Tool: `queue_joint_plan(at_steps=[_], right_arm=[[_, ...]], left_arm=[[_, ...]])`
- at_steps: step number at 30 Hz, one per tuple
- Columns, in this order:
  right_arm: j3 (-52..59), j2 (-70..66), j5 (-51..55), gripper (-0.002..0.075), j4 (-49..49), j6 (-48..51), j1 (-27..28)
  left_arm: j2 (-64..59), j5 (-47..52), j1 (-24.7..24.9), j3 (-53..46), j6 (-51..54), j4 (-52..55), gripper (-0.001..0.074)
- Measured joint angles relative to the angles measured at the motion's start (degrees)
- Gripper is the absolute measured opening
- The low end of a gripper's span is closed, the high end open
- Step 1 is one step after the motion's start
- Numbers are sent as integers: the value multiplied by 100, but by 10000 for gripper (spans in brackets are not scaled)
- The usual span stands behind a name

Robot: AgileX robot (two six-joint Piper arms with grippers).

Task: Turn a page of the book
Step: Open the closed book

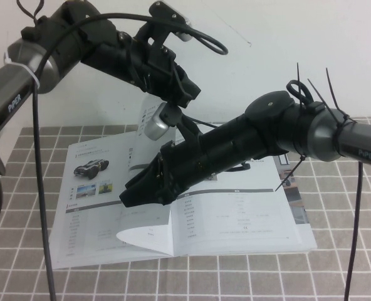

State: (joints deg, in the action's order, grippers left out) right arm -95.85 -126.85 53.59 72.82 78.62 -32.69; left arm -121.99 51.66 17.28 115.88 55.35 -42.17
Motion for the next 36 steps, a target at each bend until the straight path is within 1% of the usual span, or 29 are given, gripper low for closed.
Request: queue_joint_plan(at_steps=[4, 8, 16, 24, 32, 36], right_arm=[[0, 0, 10, 282, -25, -9, -22], [0, -14, 59, 282, -66, -23, -35], [0, -41, 90, 282, -100, -40, -55], [18, -58, 157, 282, -190, -94, -81], [9, -43, 167, 282, -111, -47, -28], [-59, -31, 179, 282, -98, -36, -8]], left_arm=[[0, 108, 0, 2, 99, 99, -4], [0, 200, -109, 13, 33, 249, -4], [-35, 393, -303, 26, -269, 517, -4], [-189, 513, -363, 54, -634, 732, -4], [-367, 507, -449, 54, -525, 1214, -4], [-370, 549, -449, 54, -511, 1275, -4]])
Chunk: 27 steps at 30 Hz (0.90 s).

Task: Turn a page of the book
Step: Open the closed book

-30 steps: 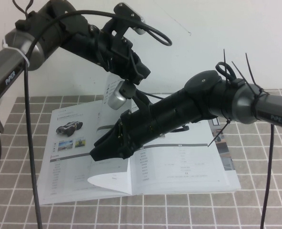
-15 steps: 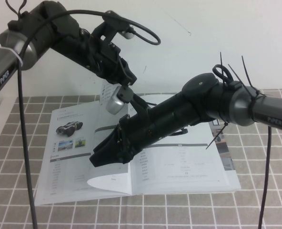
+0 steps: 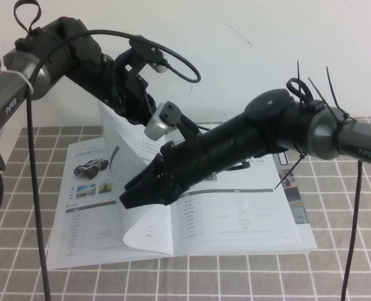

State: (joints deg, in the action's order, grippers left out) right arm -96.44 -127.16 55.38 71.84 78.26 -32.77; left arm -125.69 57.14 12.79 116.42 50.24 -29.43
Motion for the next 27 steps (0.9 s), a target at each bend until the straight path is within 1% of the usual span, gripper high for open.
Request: queue_joint_plan(at_steps=[2, 10, 22, 27], right_arm=[[-76, 78, 33, 282, -61, -11, 0], [-536, 777, 368, 282, -851, -462, 74], [-676, 2360, 501, 282, -1273, -640, 499], [-700, 2837, 573, 282, -1893, -993, 635]], left_arm=[[0, 5, 0, 0, 0, 0, -4], [0, 14, -61, 0, -43, 0, -4], [0, 359, -242, 0, -301, 57, -4], [0, 415, -253, 0, -519, 252, -4]])
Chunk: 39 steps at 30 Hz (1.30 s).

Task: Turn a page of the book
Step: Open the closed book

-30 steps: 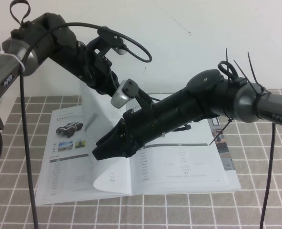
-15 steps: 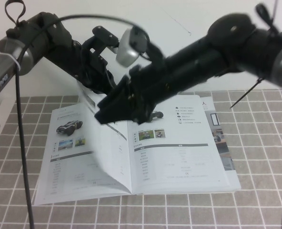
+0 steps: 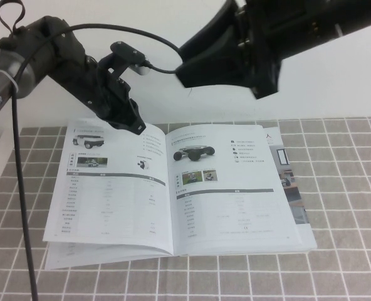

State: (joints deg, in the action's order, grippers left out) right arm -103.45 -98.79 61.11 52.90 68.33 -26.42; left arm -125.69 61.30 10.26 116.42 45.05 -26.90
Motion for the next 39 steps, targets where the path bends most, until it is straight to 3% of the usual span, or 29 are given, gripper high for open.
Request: queue_joint_plan(at_steps=[5, 12, 15, 24, 34, 39], right_arm=[[0, 319, 53, 247, -916, -474, 176], [0, 707, 241, 60, -1586, -1258, 659], [0, 876, 319, 16, -1644, -1520, 925], [32, 1235, 492, -1, -1561, -1757, 1168], [46, 1248, 518, -1, -1535, -1861, 1168], [59, 1458, 454, -1, -1525, -1915, 1171]], left_arm=[[-9, 299, -179, -147, -78, -198, -4], [-13, 259, -615, -838, -308, -736, -4], [-13, 165, -709, -1227, -413, -810, -4], [-67, -726, -757, -2481, -197, -979, -4], [50, -774, -784, -2498, -72, -1167, -4], [773, -747, -784, -2385, -72, -1127, -4]])
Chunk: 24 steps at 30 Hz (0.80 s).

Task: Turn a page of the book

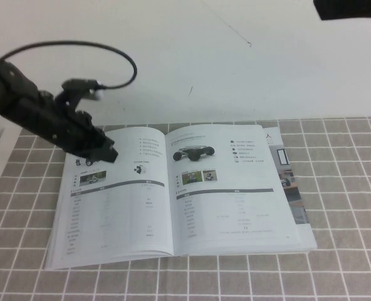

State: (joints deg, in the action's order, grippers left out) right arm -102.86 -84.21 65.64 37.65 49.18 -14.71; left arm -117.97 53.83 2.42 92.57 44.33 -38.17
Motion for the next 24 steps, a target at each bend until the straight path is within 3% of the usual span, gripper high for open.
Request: queue_joint_plan(at_steps=[5, 14, 20, 24], right_arm=[[0, 590, -262, -1, -424, -264, 0], [0, 1822, -111, -1, -2498, -1942, 0], [83, 2540, 334, -1, -2785, -2256, 0], [781, 3267, 191, -1, -3103, -2451, 0]], left_arm=[[1078, 208, 0, 46, -33, 0, -4], [3172, 788, 0, -88, -375, 0, -4], [4811, 675, 0, -1055, -626, 0, -4], [6076, 230, 0, -2144, -819, 75, -4]])
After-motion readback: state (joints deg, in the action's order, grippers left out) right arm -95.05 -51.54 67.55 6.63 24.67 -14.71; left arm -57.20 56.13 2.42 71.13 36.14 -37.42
